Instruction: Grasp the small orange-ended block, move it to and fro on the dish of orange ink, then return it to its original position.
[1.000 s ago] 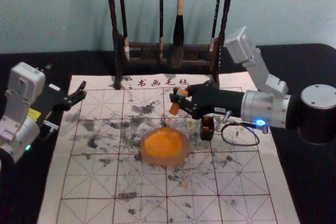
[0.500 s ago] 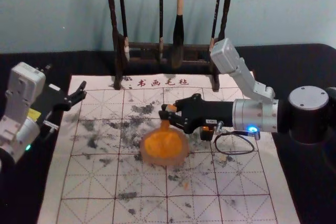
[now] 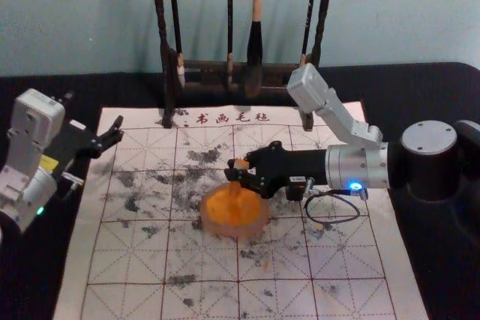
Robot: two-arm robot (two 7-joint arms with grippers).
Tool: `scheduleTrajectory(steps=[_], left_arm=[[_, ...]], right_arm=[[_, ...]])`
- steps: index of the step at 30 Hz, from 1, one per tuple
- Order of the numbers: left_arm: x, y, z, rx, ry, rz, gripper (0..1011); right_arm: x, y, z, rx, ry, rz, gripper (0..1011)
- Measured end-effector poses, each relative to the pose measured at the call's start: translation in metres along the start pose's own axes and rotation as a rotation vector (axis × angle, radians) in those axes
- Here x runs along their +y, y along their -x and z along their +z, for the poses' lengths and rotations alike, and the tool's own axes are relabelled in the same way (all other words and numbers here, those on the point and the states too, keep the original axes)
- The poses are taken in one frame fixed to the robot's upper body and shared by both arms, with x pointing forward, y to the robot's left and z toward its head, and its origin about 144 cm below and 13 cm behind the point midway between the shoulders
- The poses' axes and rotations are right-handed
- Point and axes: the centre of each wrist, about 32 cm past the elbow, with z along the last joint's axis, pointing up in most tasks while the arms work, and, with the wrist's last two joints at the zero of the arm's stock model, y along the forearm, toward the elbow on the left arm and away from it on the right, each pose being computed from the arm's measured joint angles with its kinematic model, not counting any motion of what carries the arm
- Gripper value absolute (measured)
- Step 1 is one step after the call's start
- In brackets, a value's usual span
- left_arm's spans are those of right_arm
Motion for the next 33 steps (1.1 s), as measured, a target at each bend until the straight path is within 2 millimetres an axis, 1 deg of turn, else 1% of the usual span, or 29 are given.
scheduleTrajectory(steps=[15, 33], left_arm=[[0.0, 0.0, 0.0, 0.0, 0.0, 0.0, 1001], [0.0, 0.0, 0.0, 0.0, 0.0, 0.0, 1001]], right_arm=[[0.01, -0.007, 0.003, -0.052, 0.049, -0.001, 110], [0.014, -0.006, 0.003, -0.074, 0.062, 0.001, 110]])
